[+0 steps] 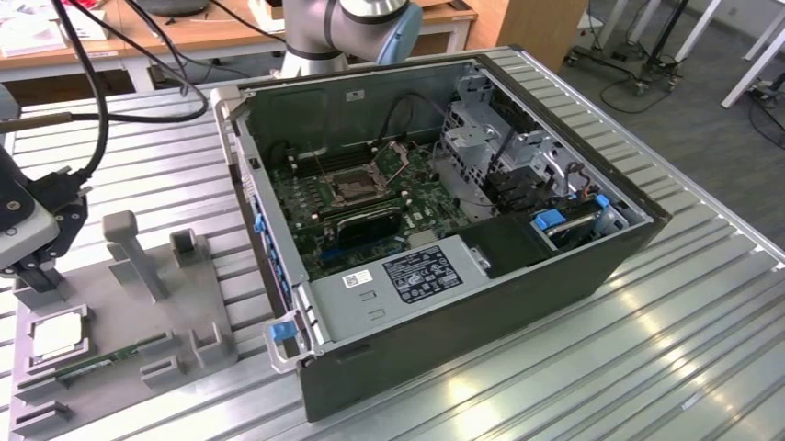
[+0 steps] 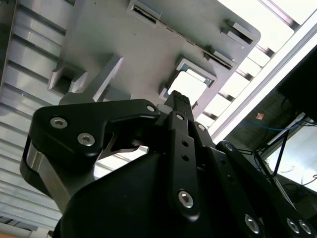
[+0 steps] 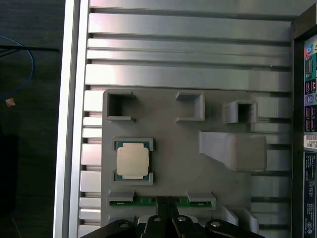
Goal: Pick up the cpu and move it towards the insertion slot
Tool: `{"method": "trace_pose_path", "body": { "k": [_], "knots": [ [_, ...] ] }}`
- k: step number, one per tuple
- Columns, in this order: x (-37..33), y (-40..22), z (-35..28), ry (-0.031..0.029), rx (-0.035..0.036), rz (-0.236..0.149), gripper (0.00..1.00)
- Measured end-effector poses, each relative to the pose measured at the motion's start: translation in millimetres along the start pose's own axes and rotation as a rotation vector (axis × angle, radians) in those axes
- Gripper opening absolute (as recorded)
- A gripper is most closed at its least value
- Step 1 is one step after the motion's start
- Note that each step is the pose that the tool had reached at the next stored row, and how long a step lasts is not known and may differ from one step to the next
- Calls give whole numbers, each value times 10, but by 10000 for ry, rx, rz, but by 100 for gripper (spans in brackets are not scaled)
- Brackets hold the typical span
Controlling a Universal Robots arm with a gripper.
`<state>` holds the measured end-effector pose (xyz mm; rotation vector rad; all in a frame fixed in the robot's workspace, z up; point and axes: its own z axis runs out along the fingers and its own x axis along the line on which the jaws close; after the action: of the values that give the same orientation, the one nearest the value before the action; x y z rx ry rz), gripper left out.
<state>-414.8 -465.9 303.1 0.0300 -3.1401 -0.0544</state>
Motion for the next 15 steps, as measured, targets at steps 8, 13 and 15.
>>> {"method": "trace_pose_path", "body": {
  "k": [8,13,15],
  "knots": [
    [3,-1,24,-1,-1,0,11],
    [18,0,25,0,0,1,11],
    [27,0,26,0,0,0,11]
  ]
}}
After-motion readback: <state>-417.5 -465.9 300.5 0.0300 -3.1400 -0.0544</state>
